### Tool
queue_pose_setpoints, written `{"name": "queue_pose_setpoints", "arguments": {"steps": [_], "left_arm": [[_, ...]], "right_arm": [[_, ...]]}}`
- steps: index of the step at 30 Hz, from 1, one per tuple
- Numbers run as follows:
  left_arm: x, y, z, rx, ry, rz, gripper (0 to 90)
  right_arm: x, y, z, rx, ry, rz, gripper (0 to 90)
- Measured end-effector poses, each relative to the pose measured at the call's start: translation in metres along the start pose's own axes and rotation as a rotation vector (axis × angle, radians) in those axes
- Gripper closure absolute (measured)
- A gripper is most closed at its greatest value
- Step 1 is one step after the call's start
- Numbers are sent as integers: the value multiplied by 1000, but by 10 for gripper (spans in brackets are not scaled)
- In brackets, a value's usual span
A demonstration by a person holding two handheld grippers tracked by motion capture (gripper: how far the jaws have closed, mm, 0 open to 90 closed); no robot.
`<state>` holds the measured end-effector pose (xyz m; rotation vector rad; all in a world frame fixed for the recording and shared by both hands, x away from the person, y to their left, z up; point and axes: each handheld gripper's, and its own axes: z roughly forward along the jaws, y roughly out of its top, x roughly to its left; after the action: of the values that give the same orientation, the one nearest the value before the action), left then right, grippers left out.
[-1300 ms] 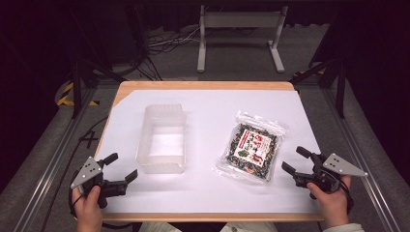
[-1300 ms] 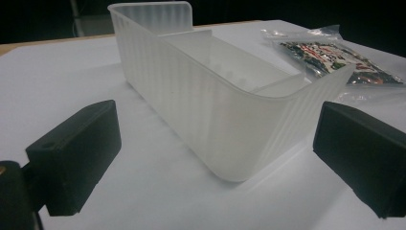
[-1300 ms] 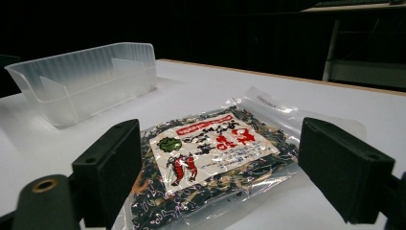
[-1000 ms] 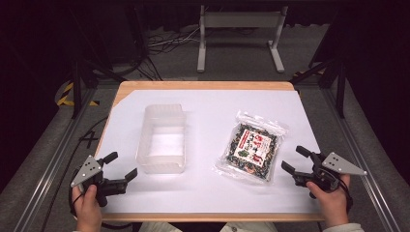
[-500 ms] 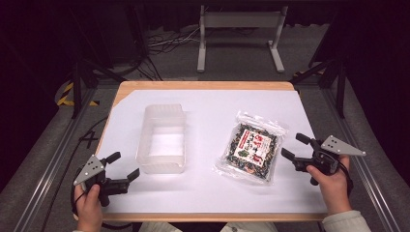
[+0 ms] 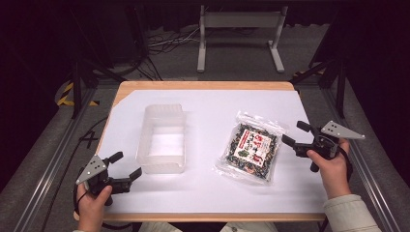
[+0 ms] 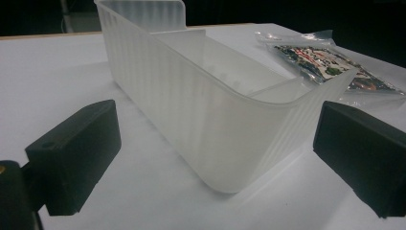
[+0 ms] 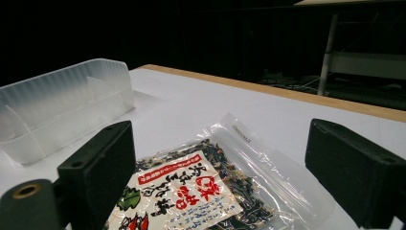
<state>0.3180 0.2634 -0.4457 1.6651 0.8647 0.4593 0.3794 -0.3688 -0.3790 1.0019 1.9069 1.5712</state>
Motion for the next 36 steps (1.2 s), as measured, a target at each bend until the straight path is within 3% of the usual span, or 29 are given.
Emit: {"name": "queue_pose_setpoints", "arguments": {"steps": [4,11,17,22,23,27,33,36], "left_arm": [[0,0,1,-2,8,-10,32],[0,0,2,0,24,-21,32],[0,-1,2,14,24,-11,34],[0,-1,2,18,28,-9,40],[0,-1,2,17,27,-10,40],[0,-1,1,17,23,-8,40],[0,-1,2,14,24,-5,43],[-1,-1,2,14,25,-3,43]], "right_arm": [[-6,2,3,-10,24,41,82],[-11,8,9,-23,10,36,78],[-13,12,20,36,0,-20,139],[-15,17,27,28,-14,-46,184],[-16,18,28,22,-12,-56,232],[-17,21,34,51,-17,-148,336],[-22,20,45,74,-30,-154,376],[-28,18,49,98,-48,-125,363]]}}
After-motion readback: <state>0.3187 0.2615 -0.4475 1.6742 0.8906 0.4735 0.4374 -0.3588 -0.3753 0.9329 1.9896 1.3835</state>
